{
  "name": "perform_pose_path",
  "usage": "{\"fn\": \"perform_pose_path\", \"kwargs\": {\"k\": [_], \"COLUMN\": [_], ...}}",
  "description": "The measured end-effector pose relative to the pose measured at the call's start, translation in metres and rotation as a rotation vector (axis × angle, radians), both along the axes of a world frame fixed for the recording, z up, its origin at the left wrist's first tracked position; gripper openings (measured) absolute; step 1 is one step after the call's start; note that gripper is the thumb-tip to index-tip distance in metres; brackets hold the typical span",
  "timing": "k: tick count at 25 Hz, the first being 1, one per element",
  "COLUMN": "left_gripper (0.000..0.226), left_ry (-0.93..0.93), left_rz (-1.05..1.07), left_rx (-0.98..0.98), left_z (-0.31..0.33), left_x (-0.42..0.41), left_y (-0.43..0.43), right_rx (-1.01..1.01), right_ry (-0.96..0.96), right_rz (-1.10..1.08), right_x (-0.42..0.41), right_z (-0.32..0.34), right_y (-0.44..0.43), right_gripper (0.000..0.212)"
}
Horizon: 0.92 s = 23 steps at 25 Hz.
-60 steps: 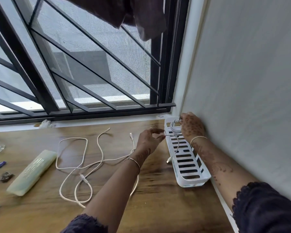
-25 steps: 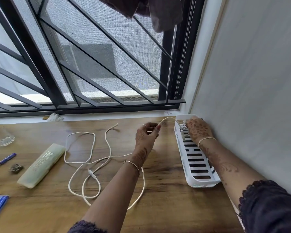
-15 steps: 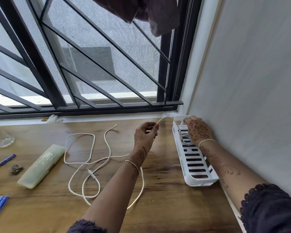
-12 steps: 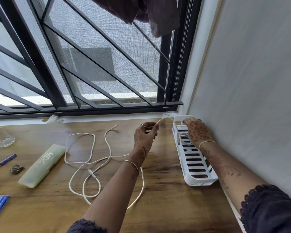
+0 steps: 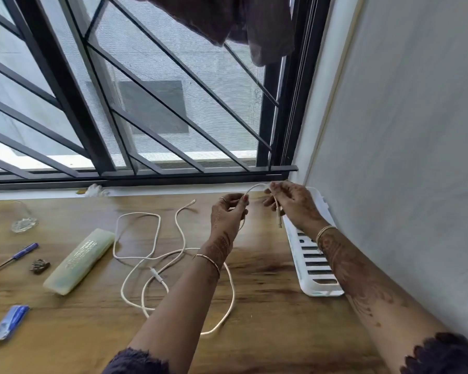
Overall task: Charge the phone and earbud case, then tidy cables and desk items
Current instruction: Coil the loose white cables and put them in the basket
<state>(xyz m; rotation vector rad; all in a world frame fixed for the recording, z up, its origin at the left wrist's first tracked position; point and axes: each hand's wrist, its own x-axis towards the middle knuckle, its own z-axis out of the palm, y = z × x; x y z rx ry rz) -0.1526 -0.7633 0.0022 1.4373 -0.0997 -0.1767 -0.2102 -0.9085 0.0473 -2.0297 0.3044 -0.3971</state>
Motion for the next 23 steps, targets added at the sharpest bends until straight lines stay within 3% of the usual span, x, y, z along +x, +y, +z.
{"fn": "perform_pose_path", "kwargs": {"k": [2,6,11,14,16,18,23], "left_gripper": [0.004,0.013,0.043,0.038,0.038,0.036,0.031], "left_ry": [-0.001,0.070,0.271,0.251,0.263,0.284,0.306], "left_rz": [0.035,0.163,-0.202,-0.210,-0.206,-0.245,-0.315], "left_rx": [0.012,0.045,0.015,-0.121,-0.198,-0.307,-0.639], "left_z": [0.000,0.011,0.030,0.031,0.035,0.040,0.061], "left_x": [0.003,0.005,-0.016,-0.021,-0.022,-0.021,-0.015], "left_y": [0.011,0.041,0.087,0.111,0.129,0.147,0.177], "right_rx": [0.131,0.291,0.268,0.236,0.303,0.375,0.439], "right_ry": [-0.014,-0.061,0.000,0.060,0.056,-0.010,-0.069], "right_rz": [0.100,0.057,-0.011,0.061,0.190,0.270,0.257], "right_x": [-0.002,0.001,0.016,0.026,0.027,0.027,0.035], "right_z": [0.006,0.005,-0.007,-0.009,-0.003,0.003,0.004], "right_y": [0.024,0.071,0.124,0.146,0.162,0.179,0.204], "right_gripper": [0.023,0.016,0.033,0.048,0.032,0.029,0.006]}}
